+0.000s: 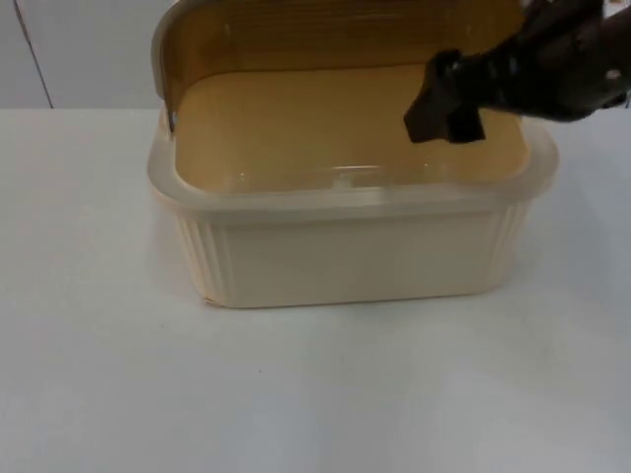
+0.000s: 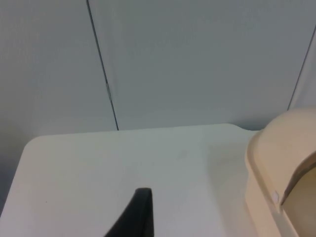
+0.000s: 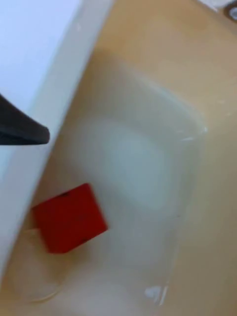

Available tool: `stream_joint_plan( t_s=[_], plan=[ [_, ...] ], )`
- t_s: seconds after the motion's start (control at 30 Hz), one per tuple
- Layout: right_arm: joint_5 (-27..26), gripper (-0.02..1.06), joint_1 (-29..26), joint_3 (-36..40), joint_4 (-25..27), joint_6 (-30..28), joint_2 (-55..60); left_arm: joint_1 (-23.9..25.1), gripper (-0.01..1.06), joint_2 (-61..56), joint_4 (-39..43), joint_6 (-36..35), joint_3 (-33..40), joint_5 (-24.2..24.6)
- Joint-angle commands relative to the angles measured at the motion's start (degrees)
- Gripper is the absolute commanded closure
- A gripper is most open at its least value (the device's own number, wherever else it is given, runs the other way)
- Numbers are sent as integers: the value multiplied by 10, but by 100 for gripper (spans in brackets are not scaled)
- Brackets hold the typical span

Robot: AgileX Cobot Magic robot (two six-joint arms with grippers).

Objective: Open the box lid with the left hand, place the block into the box with the right hand, then close the box lid with the left hand.

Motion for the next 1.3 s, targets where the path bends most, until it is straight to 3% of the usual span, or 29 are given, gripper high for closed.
stream_joint_plan(
  t_s=[0.0, 0.13, 0.27, 0.43, 0.53, 0.63, 0.67, 0.8, 1.07, 1.27],
  plan=[
    [51, 0, -2, -5, -4, 1, -37, 1, 0, 0, 3, 0, 2, -3],
    [96, 0, -2, -5, -4, 1, -89, 1, 0, 0, 3, 0, 2, -6],
    [105, 0, -2, -5, -4, 1, -146, 1, 0, 0, 3, 0, 2, -15],
    [140, 0, -3, -45, -16, 1, -216, 1, 0, 0, 3, 0, 2, -16],
    [152, 0, -3, -99, -77, 13, -256, 1, 0, 0, 3, 0, 2, -16],
    [148, 0, -3, -145, -170, 79, -283, 1, 0, 0, 1, 0, 2, -16],
    [148, 0, -3, -145, -170, 79, -283, 1, 0, 0, 1, 0, 2, -16],
    [137, 0, -3, -190, -271, 146, -323, 1, 0, 0, 1, 0, 2, -16],
    [165, 0, -4, -202, -290, 151, -361, 1, 0, 0, 1, 0, 2, -16],
    [178, 0, -104, -202, -265, 147, -363, 1, 0, 0, 1, 0, 2, -16]
  ],
)
